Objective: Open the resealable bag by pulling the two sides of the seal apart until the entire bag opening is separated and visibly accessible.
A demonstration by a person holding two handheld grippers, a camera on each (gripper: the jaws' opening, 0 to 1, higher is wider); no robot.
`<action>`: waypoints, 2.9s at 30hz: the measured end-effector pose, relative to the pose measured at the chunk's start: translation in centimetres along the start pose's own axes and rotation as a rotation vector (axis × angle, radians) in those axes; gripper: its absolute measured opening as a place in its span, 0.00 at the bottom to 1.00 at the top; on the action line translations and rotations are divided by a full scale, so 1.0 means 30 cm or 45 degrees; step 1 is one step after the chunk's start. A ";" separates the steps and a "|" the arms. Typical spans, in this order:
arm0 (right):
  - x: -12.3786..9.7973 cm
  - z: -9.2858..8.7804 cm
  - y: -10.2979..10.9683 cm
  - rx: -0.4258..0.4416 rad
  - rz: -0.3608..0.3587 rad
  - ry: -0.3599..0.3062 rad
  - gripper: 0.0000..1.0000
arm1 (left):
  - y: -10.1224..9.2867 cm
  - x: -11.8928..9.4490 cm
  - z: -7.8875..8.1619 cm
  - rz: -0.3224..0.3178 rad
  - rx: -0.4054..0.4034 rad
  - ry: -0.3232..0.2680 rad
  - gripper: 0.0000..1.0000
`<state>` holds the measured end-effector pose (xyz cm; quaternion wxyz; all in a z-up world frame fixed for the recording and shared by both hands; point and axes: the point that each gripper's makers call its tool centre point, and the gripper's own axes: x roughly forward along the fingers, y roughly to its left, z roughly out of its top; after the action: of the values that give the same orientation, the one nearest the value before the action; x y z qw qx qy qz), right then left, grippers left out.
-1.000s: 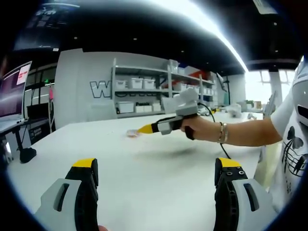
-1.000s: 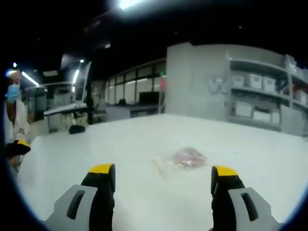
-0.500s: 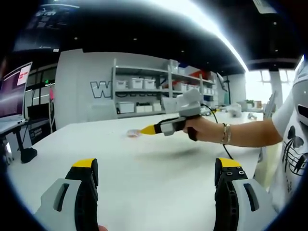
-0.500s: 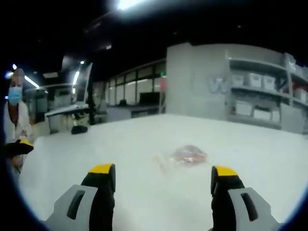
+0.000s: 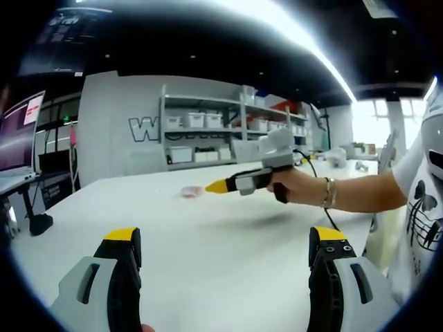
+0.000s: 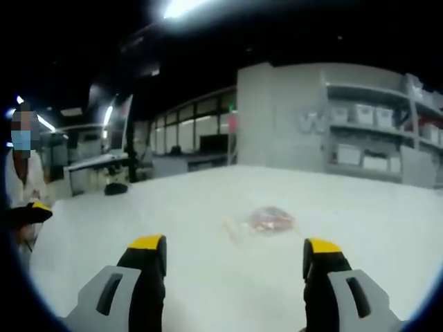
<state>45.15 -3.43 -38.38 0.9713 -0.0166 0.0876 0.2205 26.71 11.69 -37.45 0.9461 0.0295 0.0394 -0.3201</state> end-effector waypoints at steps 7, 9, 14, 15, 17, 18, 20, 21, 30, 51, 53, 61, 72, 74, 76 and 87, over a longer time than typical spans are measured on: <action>-0.020 -0.011 -0.001 0.002 -0.008 0.005 0.81 | -0.008 -0.001 -0.001 -0.006 -0.001 -0.006 1.00; -0.021 -0.011 -0.004 0.002 -0.010 0.003 0.81 | -0.008 -0.003 -0.003 -0.005 -0.002 -0.006 1.00; -0.024 -0.017 -0.001 0.005 -0.011 0.006 0.81 | -0.009 -0.009 -0.005 -0.005 0.000 -0.006 1.00; -0.026 -0.017 0.001 0.005 -0.010 0.005 0.81 | -0.010 -0.010 -0.004 -0.005 -0.001 -0.007 1.00; -0.030 -0.018 0.005 0.006 -0.008 0.003 0.81 | -0.009 -0.013 -0.004 -0.001 -0.001 -0.010 1.00; -0.032 -0.018 0.006 0.006 -0.007 0.002 0.81 | -0.007 -0.013 -0.004 0.001 -0.001 -0.010 1.00; -0.037 -0.019 0.010 0.009 -0.004 0.000 0.81 | -0.007 -0.014 -0.007 0.001 -0.004 -0.009 1.00; -0.038 -0.019 0.010 0.011 -0.003 -0.001 0.81 | -0.008 -0.014 -0.008 0.000 -0.005 -0.008 1.00; -0.058 -0.031 0.016 0.040 0.000 -0.012 0.80 | -0.011 -0.012 -0.010 -0.005 -0.007 -0.007 1.00; -0.119 -0.011 0.017 0.037 -0.005 -0.023 0.78 | -0.020 -0.005 -0.006 -0.017 -0.004 -0.014 1.00; -0.127 -0.010 0.019 0.042 -0.005 -0.028 0.78 | -0.019 -0.005 -0.006 -0.017 -0.004 -0.015 1.00; -0.160 -0.019 0.017 0.065 -0.011 -0.035 0.78 | -0.021 -0.002 -0.003 -0.021 0.002 -0.015 1.00; -0.219 -0.009 -0.001 0.074 -0.047 -0.067 0.78 | -0.025 -0.014 0.000 -0.012 0.009 -0.024 1.00; -0.226 -0.010 -0.003 0.072 -0.052 -0.067 0.78 | -0.026 -0.019 0.003 -0.009 0.011 -0.028 1.00; -0.238 -0.008 -0.002 0.077 -0.055 -0.073 0.78 | -0.022 -0.025 0.005 -0.002 0.015 -0.033 1.00; -0.292 0.010 -0.017 0.102 -0.091 -0.119 0.78 | 0.006 -0.047 -0.001 0.026 0.012 -0.054 1.00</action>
<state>37.64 -7.61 -36.53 0.9815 0.0296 0.0501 0.1827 25.68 12.68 -37.33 0.9498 0.0276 0.0173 -0.3111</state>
